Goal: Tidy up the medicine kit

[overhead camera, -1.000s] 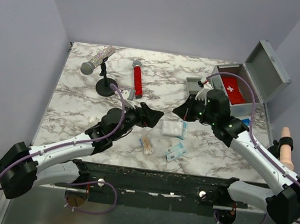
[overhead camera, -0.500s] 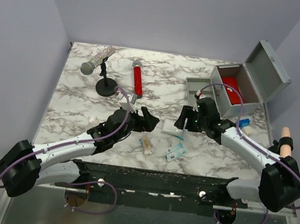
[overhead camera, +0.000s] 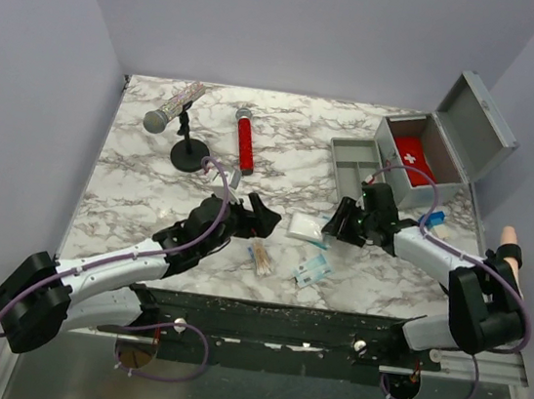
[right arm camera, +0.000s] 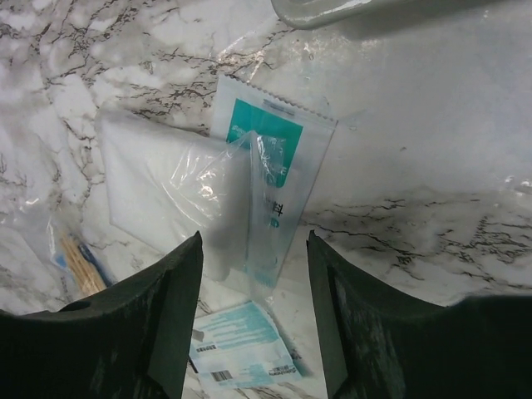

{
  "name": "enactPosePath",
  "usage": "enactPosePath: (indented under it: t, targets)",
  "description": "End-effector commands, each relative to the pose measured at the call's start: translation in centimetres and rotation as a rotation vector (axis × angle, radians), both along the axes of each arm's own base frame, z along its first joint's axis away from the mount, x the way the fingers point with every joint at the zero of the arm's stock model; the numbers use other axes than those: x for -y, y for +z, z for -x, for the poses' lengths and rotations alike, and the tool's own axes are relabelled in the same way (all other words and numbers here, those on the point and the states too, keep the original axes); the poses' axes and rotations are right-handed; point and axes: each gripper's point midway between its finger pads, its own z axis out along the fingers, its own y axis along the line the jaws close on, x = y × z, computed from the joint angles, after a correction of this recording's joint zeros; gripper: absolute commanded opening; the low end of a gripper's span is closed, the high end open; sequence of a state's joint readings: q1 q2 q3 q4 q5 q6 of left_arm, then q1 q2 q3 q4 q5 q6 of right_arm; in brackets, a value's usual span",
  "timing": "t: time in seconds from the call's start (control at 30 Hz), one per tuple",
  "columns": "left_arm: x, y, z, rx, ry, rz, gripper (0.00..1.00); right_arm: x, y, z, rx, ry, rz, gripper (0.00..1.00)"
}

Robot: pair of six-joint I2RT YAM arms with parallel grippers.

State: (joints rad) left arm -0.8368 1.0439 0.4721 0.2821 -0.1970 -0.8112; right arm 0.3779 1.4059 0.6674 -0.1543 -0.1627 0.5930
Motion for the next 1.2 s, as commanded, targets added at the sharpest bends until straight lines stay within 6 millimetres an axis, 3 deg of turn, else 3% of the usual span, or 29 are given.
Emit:
enactPosePath:
  t: [0.0, 0.17, 0.3, 0.33, 0.67, 0.87, 1.0, 1.17]
  targets:
    - [-0.2, 0.2, 0.3, 0.004, -0.006, 0.021, 0.93, -1.4, -0.5, -0.5, -0.013, 0.027, -0.079, 0.57]
    - [-0.1, 0.2, 0.3, 0.004, -0.011, 0.021, 0.93, -1.6, -1.2, -0.4, -0.024, 0.036, -0.103, 0.30]
    - [0.0, -0.1, 0.2, -0.002, -0.013, 0.016, 0.93, -1.7, -0.1, -0.4, 0.014, 0.042, -0.123, 0.02]
    - [0.1, -0.2, 0.2, -0.002, -0.015, 0.014, 0.93, -1.7, 0.3, -0.3, 0.025, 0.038, -0.129, 0.01]
    - [1.5, 1.6, -0.4, 0.046, -0.061, 0.013, 0.95, -2.4, 11.3, 0.8, 0.292, 0.173, -0.214, 0.01]
    - [3.9, 6.4, 1.3, 0.152, -0.252, 0.259, 0.99, -3.6, 16.4, 3.3, 0.356, 0.302, -0.303, 0.01]
    - [3.4, 10.8, 2.9, 0.257, -0.357, 0.491, 0.99, -3.8, 17.7, 4.4, 0.371, 0.346, -0.326, 0.01]
    - [4.2, 12.4, 3.8, 0.270, -0.495, 0.591, 0.98, -4.2, 18.7, 5.4, 0.390, 0.403, -0.359, 0.01]
